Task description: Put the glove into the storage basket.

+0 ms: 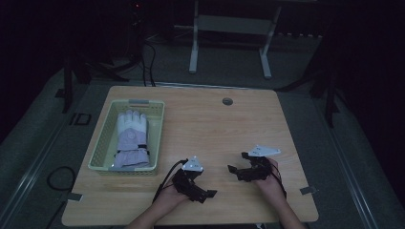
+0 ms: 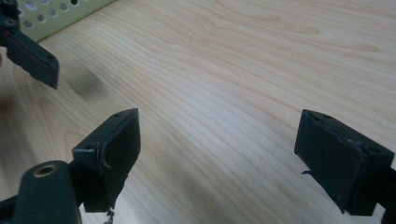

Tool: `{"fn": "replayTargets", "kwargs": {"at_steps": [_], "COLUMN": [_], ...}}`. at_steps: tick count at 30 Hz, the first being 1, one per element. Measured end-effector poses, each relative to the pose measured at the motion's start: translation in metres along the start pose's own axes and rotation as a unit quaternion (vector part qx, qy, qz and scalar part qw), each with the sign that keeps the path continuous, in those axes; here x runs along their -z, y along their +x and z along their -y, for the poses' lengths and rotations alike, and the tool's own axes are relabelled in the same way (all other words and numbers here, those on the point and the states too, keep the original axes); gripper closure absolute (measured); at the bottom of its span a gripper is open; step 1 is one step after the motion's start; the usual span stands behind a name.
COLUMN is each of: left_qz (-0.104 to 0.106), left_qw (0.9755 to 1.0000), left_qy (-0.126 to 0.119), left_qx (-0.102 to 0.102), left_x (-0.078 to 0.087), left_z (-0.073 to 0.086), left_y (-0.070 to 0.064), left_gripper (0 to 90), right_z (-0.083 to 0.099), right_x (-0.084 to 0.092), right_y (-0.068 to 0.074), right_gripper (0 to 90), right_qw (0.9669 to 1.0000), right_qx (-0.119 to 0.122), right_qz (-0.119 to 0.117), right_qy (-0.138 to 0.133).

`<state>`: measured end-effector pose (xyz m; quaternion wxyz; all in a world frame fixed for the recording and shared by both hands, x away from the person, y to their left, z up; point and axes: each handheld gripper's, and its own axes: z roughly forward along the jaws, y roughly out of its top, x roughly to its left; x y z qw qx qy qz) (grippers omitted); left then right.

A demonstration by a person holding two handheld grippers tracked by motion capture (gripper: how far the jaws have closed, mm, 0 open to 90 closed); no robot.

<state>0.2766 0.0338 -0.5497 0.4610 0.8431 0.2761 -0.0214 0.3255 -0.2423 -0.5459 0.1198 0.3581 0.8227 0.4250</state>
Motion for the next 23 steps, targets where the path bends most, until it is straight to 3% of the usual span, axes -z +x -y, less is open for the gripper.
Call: {"fn": "replayTargets", "kwargs": {"at_steps": [5,13,23], "left_qz": [-0.01,-0.006,0.003], "left_qw": [0.9999,0.9999,0.9997], "left_qy": [0.007,-0.011,-0.017], "left_qx": [-0.01,-0.005,-0.017], "left_x": [-0.005,-0.008,-0.008], "left_z": [0.002,0.006,0.01], "left_y": [-0.003,-0.002,-0.003], "left_gripper": [2.4,2.4,2.4], "right_z": [0.007,0.013,0.013], "right_x": [0.002,0.001,-0.001], "right_y": [-0.001,-0.003,-0.005], "right_gripper": [14.5,14.5,14.8], "right_qw": [1.0,1.0,1.0], "right_qx": [-0.003,-0.008,-0.005], "right_qz": [-0.005,-0.002,0.004], "right_qy": [0.002,0.003,0.007]}}
